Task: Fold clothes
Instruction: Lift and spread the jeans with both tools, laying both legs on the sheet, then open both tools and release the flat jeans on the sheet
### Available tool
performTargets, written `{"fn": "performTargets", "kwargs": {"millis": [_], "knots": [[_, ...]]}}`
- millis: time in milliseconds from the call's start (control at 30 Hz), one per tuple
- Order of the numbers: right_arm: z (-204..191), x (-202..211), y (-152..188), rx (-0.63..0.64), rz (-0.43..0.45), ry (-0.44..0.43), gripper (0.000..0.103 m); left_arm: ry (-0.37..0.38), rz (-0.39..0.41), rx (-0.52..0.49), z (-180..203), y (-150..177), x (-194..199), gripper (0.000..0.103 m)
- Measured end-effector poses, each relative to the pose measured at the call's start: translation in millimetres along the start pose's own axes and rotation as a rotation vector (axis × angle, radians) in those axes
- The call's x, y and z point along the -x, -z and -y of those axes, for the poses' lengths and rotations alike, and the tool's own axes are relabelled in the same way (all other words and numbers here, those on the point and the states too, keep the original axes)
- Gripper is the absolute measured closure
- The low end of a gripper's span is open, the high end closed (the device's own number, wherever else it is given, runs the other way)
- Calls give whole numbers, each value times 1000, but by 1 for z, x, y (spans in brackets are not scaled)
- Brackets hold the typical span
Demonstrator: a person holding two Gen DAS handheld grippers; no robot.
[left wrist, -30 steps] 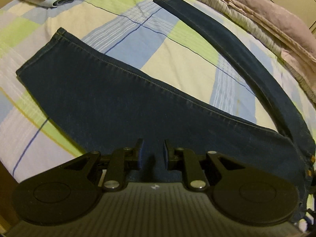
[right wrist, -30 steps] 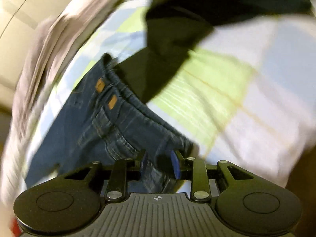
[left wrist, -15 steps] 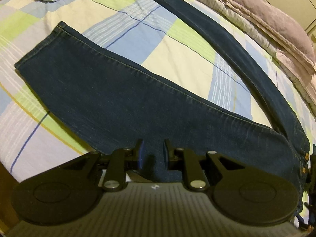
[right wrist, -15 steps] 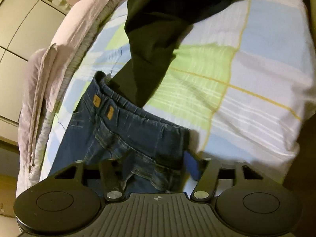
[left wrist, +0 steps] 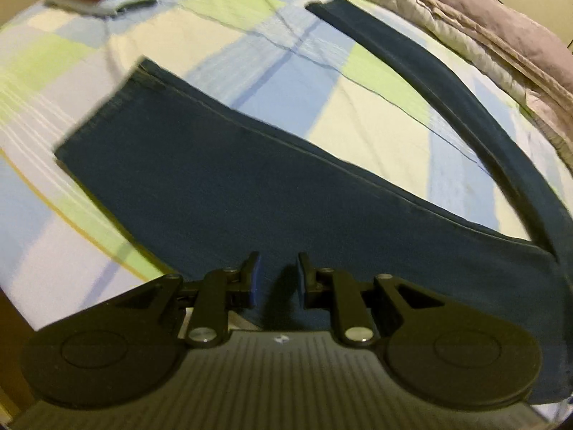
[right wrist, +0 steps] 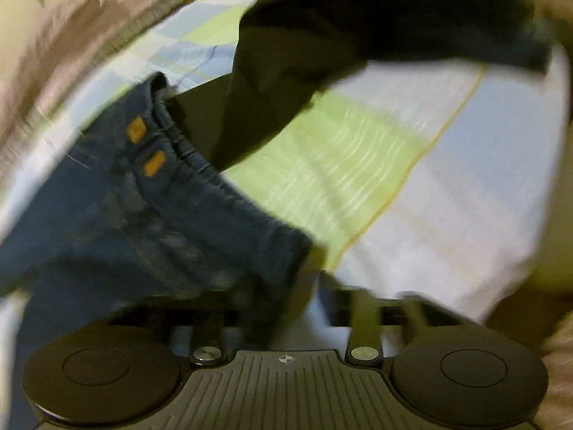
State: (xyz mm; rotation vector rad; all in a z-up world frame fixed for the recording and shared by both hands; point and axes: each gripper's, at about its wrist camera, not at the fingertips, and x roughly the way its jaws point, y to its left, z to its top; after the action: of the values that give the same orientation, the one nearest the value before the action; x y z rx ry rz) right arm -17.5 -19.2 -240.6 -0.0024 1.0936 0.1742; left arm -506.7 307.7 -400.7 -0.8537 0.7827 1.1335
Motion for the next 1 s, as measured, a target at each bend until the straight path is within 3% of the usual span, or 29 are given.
{"fn": "performTargets", "kwargs": {"millis": [67, 167, 233, 300, 400, 467, 500, 600, 733, 867, 933, 1000], "knots": [[-19, 24, 6, 105, 124, 114, 50, -34, 33, -31, -10, -4, -1, 88], [-41, 35, 20, 214, 212, 45, 50, -106, 57, -54, -31, -11, -9, 87], [-49, 20, 29, 247, 116, -59, 50, -154, 73, -69, -46, -16, -14, 86], [-49, 1, 39, 269, 7, -52, 52, -202, 90, -85, -60, -21, -19, 89], [-50, 17, 46, 275, 11, -17, 51, -265, 52, 21, -79, -34, -3, 91], [-54, 35, 44, 256, -16, 8, 51, -253, 24, 52, -76, -38, 16, 90], [-54, 47, 46, 242, -20, -19, 51, -248, 10, 68, -74, -40, 26, 90], [-57, 94, 54, 218, -42, -138, 51, -170, -37, 41, -41, -39, 67, 89], [-65, 145, 72, 249, -108, -215, 51, -97, -92, -19, 13, -27, 125, 86], [-79, 182, 72, 296, -148, -281, 51, -88, -126, -123, 57, -8, 172, 82], [-86, 204, 69, 346, -127, -303, 51, -97, -106, -187, 77, 4, 195, 74], [-90, 223, 66, 411, -110, -314, 51, -105, -81, -223, 95, 15, 216, 73]]}}
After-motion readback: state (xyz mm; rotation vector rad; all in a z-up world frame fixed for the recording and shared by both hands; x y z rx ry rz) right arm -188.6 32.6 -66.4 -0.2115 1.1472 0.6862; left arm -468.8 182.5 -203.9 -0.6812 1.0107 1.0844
